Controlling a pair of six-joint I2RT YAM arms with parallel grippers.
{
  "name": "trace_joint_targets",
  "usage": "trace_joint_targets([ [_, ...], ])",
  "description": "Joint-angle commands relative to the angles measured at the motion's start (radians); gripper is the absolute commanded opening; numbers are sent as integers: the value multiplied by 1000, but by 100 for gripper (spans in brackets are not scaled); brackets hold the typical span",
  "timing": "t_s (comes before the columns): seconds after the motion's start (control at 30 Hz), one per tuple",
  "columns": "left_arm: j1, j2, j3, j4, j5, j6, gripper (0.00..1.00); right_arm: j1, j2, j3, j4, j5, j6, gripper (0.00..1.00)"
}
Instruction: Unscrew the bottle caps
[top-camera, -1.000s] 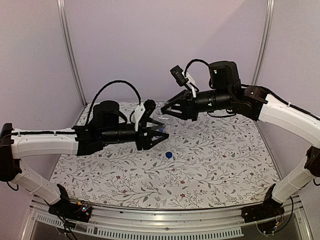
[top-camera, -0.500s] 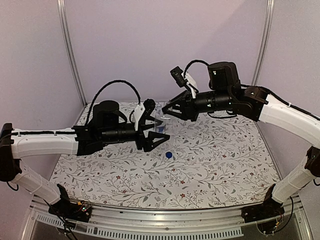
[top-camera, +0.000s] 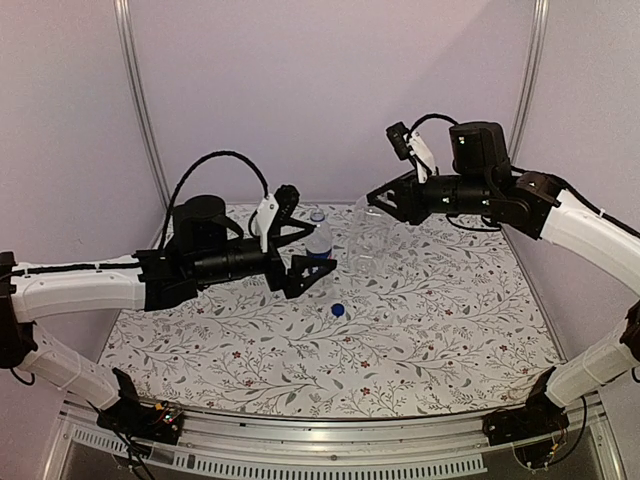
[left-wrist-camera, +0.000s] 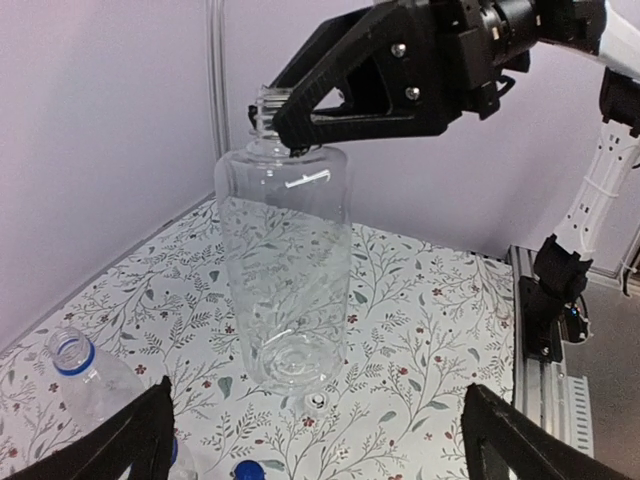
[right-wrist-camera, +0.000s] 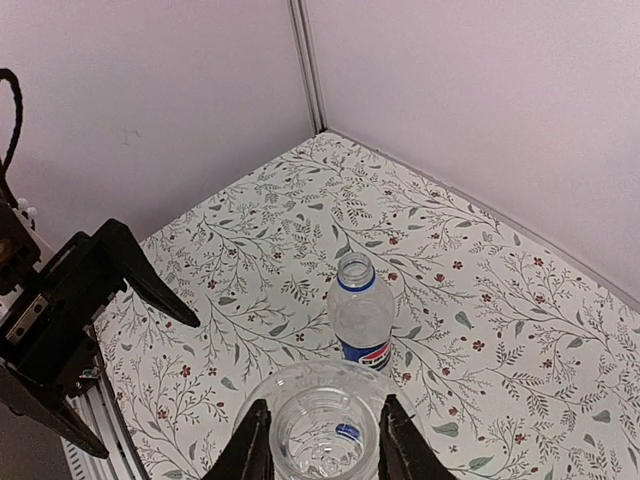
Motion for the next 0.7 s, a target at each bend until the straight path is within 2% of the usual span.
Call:
trace_joint_targets([
  [0.0, -3, -4, 21, -13, -194, -21, 100, 0, -18, -6, 4, 76, 115, 0],
  [0.3, -115, 79, 117, -90, -508, -5, 100, 45, 13, -6, 114, 99, 360, 0],
  [0.67, -186, 163, 193, -125, -626, 42, 100, 90, 89, 21, 207, 74, 467, 0],
])
